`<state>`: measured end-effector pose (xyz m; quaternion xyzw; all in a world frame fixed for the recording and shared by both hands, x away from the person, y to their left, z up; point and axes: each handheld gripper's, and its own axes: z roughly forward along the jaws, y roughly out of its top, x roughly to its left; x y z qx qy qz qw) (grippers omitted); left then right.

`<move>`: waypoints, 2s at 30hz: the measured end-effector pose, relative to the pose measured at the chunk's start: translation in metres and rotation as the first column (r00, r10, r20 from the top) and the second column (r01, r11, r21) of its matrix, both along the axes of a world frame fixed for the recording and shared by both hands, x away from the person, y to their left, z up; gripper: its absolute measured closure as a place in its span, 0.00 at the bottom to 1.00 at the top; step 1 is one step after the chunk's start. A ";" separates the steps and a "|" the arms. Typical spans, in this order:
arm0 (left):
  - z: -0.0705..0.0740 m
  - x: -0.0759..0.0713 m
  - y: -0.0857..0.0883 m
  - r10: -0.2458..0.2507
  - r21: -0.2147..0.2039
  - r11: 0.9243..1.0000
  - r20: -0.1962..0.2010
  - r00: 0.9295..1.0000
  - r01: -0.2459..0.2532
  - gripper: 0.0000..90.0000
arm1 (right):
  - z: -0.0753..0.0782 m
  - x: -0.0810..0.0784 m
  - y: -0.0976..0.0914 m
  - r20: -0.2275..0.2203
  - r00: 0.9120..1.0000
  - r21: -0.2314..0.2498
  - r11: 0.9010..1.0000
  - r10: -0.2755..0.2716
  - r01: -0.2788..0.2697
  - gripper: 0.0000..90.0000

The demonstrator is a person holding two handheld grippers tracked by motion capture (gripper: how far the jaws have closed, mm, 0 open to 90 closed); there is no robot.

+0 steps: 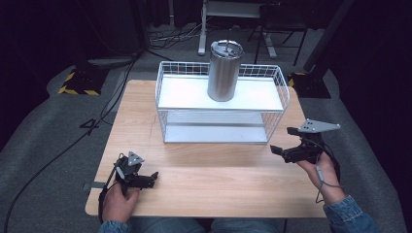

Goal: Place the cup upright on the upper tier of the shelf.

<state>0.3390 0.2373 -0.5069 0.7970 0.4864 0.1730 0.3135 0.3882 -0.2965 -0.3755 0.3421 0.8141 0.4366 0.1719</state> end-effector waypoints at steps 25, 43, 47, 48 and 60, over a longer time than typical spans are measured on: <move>0.000 0.000 0.000 0.000 0.000 1.000 0.000 1.000 0.000 0.01 | -0.096 -0.010 0.006 -0.090 0.996 -0.029 0.999 -0.025 0.023 0.00; 0.000 0.000 0.000 0.000 0.000 1.000 0.000 1.000 0.000 0.01 | -0.117 -0.017 0.015 -0.081 0.996 -0.092 0.996 -0.029 0.022 0.02; 0.000 0.000 0.000 -0.001 0.000 1.000 0.000 1.000 0.001 0.01 | -0.120 -0.017 0.017 -0.090 0.995 -0.145 0.989 -0.030 0.016 0.08; 0.000 0.000 0.000 -0.001 0.000 1.000 0.000 1.000 0.001 0.01 | -0.121 -0.017 0.018 -0.090 0.995 -0.158 0.987 -0.031 0.017 0.10; 0.000 0.000 0.000 0.000 0.000 1.000 0.000 1.000 0.000 0.01 | -0.130 -0.017 0.020 -0.095 0.995 -0.132 0.991 -0.030 0.017 0.12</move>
